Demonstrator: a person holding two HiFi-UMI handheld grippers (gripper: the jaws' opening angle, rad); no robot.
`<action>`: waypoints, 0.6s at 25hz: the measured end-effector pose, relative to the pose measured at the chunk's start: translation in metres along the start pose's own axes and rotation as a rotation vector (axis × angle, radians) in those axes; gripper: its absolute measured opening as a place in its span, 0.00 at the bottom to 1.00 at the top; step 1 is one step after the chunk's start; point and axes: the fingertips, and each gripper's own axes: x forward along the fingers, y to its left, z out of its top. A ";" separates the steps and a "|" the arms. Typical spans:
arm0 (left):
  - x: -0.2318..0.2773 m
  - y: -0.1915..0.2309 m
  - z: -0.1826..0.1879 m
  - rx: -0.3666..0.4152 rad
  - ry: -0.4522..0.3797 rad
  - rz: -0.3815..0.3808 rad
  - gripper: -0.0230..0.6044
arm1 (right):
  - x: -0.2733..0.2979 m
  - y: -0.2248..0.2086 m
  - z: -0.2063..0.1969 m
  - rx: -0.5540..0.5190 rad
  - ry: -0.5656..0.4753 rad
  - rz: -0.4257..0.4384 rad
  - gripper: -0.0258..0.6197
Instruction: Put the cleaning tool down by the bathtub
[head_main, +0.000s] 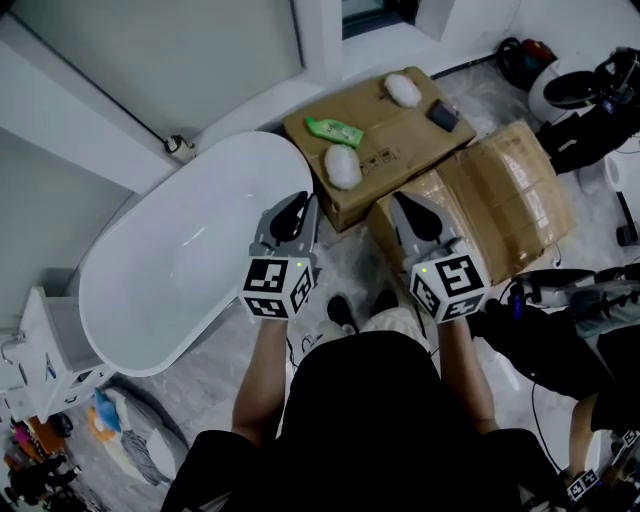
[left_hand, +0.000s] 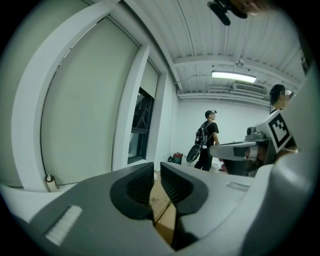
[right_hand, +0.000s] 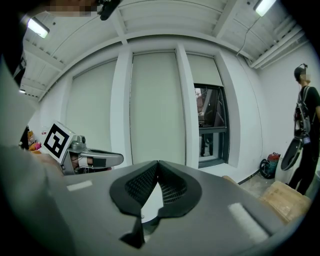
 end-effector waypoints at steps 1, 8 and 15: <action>0.000 -0.002 0.001 0.001 0.000 -0.002 0.10 | -0.002 0.000 0.001 0.000 -0.003 -0.001 0.05; -0.007 -0.010 0.006 0.013 -0.012 -0.008 0.07 | -0.008 0.001 0.003 -0.002 -0.008 -0.006 0.05; -0.009 -0.009 0.011 0.024 -0.021 -0.002 0.04 | -0.007 0.001 0.001 0.005 -0.002 -0.003 0.05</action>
